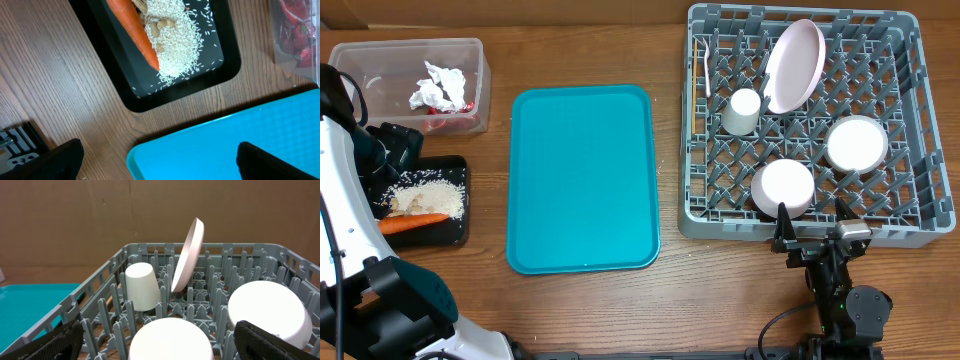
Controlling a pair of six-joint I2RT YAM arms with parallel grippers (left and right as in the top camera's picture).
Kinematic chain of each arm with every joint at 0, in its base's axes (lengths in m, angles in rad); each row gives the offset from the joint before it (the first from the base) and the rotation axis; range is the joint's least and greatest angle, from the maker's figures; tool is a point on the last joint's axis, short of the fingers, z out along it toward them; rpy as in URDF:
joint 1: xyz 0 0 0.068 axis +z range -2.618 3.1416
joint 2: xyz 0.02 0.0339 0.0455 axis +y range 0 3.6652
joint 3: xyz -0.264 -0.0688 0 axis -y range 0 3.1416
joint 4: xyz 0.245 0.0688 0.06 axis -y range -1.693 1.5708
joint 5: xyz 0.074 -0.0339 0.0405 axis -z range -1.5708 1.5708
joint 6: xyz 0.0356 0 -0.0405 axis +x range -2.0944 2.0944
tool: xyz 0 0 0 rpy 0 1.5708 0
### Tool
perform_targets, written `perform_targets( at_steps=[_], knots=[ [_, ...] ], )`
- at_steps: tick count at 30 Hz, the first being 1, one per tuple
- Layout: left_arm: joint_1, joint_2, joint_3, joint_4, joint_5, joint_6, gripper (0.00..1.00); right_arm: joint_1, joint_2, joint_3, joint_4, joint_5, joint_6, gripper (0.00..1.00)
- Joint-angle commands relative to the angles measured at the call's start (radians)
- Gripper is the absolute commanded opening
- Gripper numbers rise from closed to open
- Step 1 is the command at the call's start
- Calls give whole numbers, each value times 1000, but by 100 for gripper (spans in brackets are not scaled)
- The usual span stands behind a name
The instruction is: Sort waste into correct bins and load items into the dishwasher rack
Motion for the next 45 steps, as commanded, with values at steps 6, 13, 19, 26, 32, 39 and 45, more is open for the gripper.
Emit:
perform_targets(
  at_steps=[6,13,19,26,32,39,45],
  knots=[
    [-10,17,-5,-2,-6,-3,100,-4,-11,-11,2,12,-6,100],
    [-16,-8,-5,-5,-12,4,100,-4,-11,-11,2,12,-6,100],
    [-65,-77,-5,-7,-23,31,100,-4,-11,-11,2,13,-6,100],
    [-217,-184,-82,104,-86,76,100,-4,-11,-11,2,13,-6,100],
    [-422,-388,-492,634,47,480,100,-4,-11,-11,2,13,-6,100],
    [-451,-625,-941,1055,173,599,100,-4,-11,-11,2,13,-6,100],
    [-451,-903,-1315,1389,168,613,100,-4,-11,-11,2,13,-6,100]
  ],
)
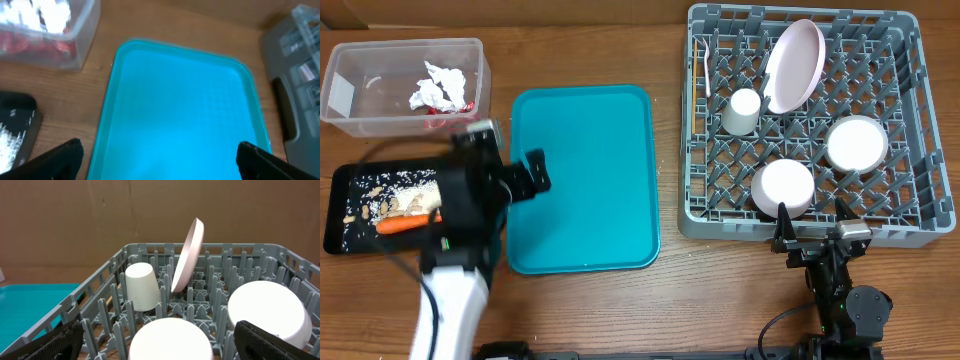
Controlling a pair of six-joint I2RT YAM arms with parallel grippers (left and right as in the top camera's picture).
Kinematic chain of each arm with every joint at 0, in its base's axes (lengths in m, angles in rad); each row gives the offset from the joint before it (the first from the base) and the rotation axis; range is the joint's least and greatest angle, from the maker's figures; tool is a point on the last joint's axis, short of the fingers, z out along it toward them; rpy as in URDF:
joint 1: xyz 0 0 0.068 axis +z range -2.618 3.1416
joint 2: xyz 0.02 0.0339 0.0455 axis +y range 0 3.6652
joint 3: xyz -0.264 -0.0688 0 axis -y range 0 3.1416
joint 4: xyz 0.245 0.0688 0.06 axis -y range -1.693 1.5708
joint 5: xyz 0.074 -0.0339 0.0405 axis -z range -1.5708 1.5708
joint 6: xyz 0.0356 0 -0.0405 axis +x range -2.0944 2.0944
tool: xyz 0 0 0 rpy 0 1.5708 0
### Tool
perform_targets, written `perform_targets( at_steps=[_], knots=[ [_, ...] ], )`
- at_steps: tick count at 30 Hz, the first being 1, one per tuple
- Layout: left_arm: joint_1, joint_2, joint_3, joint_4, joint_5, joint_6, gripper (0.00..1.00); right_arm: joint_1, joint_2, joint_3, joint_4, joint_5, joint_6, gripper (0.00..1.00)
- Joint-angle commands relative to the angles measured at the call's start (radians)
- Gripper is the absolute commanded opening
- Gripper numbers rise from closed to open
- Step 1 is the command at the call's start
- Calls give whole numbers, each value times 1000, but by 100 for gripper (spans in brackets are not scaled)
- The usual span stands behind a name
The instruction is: Sort waste into correct bins and load items into the dishwasher rack
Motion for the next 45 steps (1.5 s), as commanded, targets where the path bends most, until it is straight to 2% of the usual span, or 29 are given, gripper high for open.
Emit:
perform_targets(
  at_steps=[1,9,15,22,29,45],
  knots=[
    [1,-188,-193,124,21,63,100,-4,-9,-11,3,12,-6,100],
    [0,-582,-509,364,-4,71,100,-4,-9,-11,3,12,-6,100],
    [0,-750,-629,435,-28,71,100,-4,-9,-11,3,12,-6,100],
    [0,-871,-640,353,-38,125,100,-4,-9,-11,3,12,-6,100],
    [0,-1017,-640,130,-38,173,100,-4,-9,-11,3,12,-6,100],
    [0,-1017,-640,129,-36,206,100,-4,-9,-11,3,12,-6,100]
  ],
)
